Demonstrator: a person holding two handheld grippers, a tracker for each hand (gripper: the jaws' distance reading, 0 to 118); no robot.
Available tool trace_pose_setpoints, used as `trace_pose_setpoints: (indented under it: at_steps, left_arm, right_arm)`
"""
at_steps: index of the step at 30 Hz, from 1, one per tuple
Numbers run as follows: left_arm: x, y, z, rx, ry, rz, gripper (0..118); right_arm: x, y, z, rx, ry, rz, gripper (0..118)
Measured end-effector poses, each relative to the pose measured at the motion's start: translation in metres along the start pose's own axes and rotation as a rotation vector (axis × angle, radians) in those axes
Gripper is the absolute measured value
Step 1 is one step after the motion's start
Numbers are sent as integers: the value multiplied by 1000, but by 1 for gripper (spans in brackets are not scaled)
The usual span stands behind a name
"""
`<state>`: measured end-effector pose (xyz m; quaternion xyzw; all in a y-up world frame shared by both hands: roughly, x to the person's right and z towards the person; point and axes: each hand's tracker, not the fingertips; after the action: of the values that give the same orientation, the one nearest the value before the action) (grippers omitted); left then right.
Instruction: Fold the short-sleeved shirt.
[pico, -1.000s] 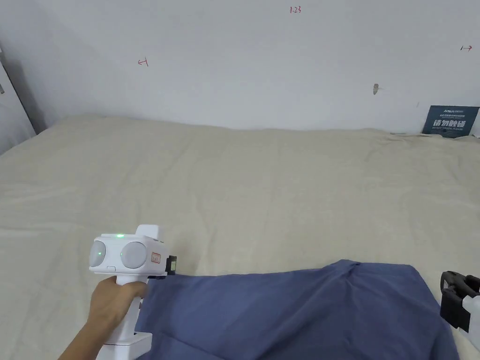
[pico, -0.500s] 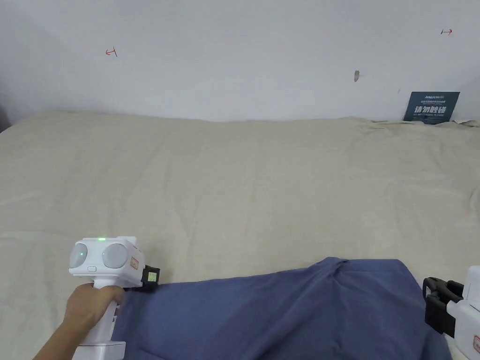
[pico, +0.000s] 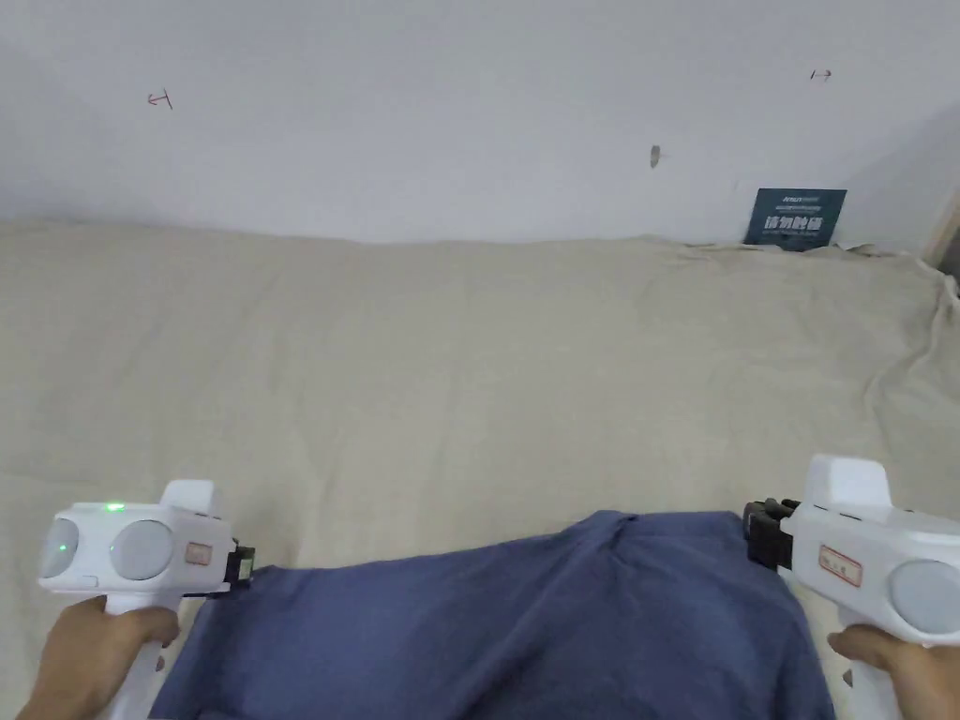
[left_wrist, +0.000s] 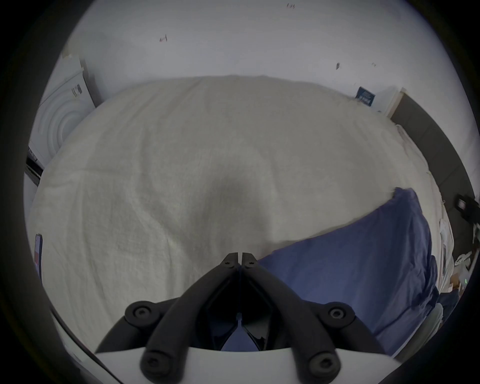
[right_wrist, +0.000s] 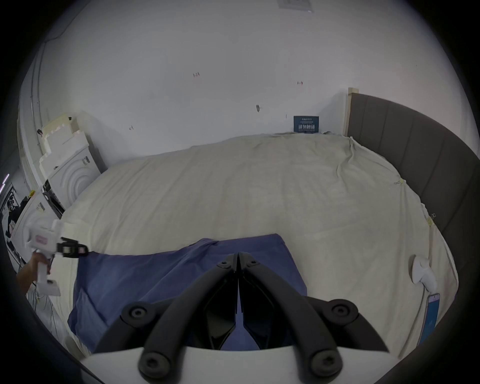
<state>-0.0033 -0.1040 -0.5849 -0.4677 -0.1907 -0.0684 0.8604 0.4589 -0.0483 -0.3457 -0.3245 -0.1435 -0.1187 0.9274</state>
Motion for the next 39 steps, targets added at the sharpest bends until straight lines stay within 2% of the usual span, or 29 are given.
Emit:
trace_pose_setpoints:
  at_steps: [3, 4, 5, 8, 9, 10, 15, 17, 19, 20, 21, 22, 25, 26, 27, 31, 35, 39]
  left_arm:
    - [1, -4, 18, 33, 0, -20, 0]
    - [5, -6, 28, 41, -3, -23, 0]
    - [5, -7, 33, 49, -4, -26, 0]
    - [7, -8, 46, 64, -12, -28, 0]
    - [7, -8, 49, 67, -15, -27, 0]
    - [8, -8, 51, 70, -20, -27, 0]
    - [7, -7, 53, 72, -22, -30, 0]
    - [5, -7, 51, 71, -22, -27, 0]
    - [6, -9, 51, 66, -25, -22, 0]
    - [2, -9, 45, 65, -25, -22, 0]
    - [2, -10, 45, 63, -26, -23, 0]
    - [3, -11, 45, 61, -27, -24, 0]
    - [-2, -13, 39, 57, -27, -18, 0]
    - [-2, -13, 39, 57, -28, -13, 0]
    - [-3, -14, 38, 56, -26, -9, 0]
    - [-5, -18, 37, 61, -4, -6, 0]
    - [-10, -21, 41, 71, 12, 27, 0]
    - [-16, -26, 56, 90, 22, 64, 0]
  right_arm:
    - [13, 14, -39, -64, -27, -20, 2]
    - [16, 19, -52, -82, -31, -16, 4]
    - [21, 23, -65, -114, -28, -32, 11]
    - [27, 27, -100, -198, -57, -22, 82]
    - [30, 27, -110, -218, -64, -35, 103]
    - [36, 25, -122, -242, -68, -69, 105]
    - [31, 21, -144, -270, -116, -77, 105]
    - [28, 19, -153, -306, -157, -55, 103]
    - [24, 15, -155, -318, -158, -44, 88]
    - [23, 13, -159, -321, -158, -42, 75]
    - [22, 12, -161, -333, -161, -37, 54]
    - [22, 9, -162, -340, -163, -33, 43]
    - [18, 2, -158, -346, -159, -15, 30]
    - [27, 3, -162, -341, -158, -8, 22]
    - [28, 3, -159, -340, -158, -10, 5]
    - [20, 8, -123, -266, -132, 36, 5]
    - [18, 19, -66, -182, -43, -12, 5]
    - [14, 23, 0, -98, 19, 19, 5]
